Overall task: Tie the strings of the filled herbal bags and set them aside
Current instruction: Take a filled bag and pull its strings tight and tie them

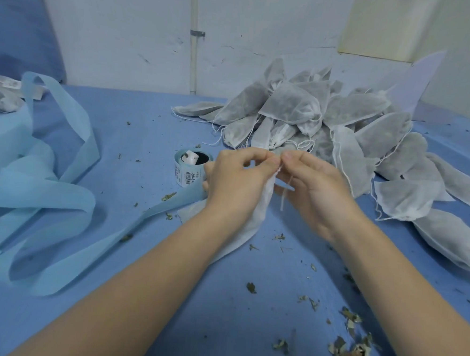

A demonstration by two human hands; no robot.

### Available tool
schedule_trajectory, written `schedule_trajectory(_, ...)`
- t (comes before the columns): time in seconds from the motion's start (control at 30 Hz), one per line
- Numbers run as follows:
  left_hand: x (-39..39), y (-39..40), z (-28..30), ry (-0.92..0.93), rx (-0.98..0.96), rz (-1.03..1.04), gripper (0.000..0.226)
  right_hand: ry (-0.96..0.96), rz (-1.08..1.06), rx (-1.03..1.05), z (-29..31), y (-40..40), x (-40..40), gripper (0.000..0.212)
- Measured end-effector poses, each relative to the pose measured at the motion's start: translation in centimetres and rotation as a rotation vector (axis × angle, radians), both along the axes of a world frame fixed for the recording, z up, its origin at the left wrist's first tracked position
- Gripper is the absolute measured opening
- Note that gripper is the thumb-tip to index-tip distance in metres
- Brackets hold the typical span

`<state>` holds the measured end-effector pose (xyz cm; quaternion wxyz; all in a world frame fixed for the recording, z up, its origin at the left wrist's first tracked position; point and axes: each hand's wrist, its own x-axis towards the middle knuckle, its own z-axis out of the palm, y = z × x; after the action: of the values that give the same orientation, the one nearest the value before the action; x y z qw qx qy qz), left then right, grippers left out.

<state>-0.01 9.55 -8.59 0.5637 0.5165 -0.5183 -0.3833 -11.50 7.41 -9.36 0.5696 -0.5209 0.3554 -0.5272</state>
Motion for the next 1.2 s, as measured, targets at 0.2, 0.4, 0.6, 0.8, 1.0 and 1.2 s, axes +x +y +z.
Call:
schedule_trajectory(0.2,0.6,-0.5,0.5,-0.069,0.041,0.062,0.018,-0.102,-0.082,0.023,0.1,0.6,1.1,0.009)
schedule_trajectory(0.4,0.0,-0.4,0.3,-0.176,-0.027,0.158,0.024,0.025,-0.181,-0.015,-0.2,0.5,0.7,0.013)
schedule_trajectory(0.6,0.8,-1.1,0.9,-0.117,-0.058,0.225,0.026,0.059,-0.188,-0.081,-0.3,0.4,0.8,0.006)
schedule_trajectory(0.8,0.3,-1.0,-0.1,-0.160,-0.106,0.134,0.017,-0.152,-0.282,0.016,0.0,0.2,0.2,0.019)
schedule_trajectory(1.0,-0.2,-0.6,-0.8,0.220,0.283,-0.202,0.064,-0.627,-0.540,0.190,0.2,-0.6,-0.9,0.044)
schedule_trajectory(1.2,-1.3,-0.4,-2.4,0.471,0.359,-0.293,0.031,-0.570,-0.665,0.207,-0.2,-1.1,-1.6,0.031)
